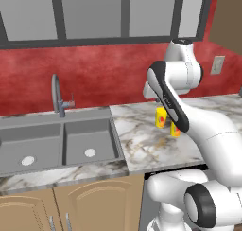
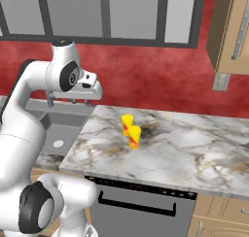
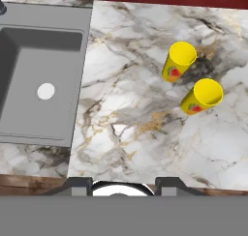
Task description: Place the cup in the left basin and the cup in the right basin of the sink.
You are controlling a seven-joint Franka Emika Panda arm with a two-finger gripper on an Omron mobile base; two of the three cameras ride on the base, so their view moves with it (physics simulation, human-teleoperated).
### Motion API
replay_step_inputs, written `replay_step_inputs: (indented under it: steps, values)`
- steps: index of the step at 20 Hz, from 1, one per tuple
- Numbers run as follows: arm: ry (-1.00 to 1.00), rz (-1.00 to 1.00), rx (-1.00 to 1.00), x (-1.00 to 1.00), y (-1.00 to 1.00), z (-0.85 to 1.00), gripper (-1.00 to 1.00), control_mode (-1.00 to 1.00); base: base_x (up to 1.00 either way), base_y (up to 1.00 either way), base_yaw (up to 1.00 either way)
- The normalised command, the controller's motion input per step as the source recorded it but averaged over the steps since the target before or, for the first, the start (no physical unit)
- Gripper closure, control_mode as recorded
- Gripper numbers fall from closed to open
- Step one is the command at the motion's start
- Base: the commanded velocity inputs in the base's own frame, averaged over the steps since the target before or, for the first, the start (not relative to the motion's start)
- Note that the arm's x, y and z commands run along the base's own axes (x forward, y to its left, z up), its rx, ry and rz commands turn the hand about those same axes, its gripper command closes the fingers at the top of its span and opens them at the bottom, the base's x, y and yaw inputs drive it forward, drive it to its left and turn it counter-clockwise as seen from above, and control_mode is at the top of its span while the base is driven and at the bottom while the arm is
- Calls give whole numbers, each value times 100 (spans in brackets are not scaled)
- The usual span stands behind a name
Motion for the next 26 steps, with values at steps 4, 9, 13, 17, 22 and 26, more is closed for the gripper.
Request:
replay_step_inputs:
  steps: [4,9,13,17,22,26]
  values:
    - [0,0,0,-1,0,-1,-100,-100,0,0,0]
    - [-1,-1,0,-9,-6,-1,-100,-100,0,0,0]
    - [-2,0,0,-10,-16,0,-100,-100,0,0,0]
    - [0,1,5,-6,-33,0,-100,-100,0,0,0]
    - [0,1,2,-4,-31,0,-100,-100,0,0,0]
    - [0,0,0,0,-27,0,-100,-100,0,0,0]
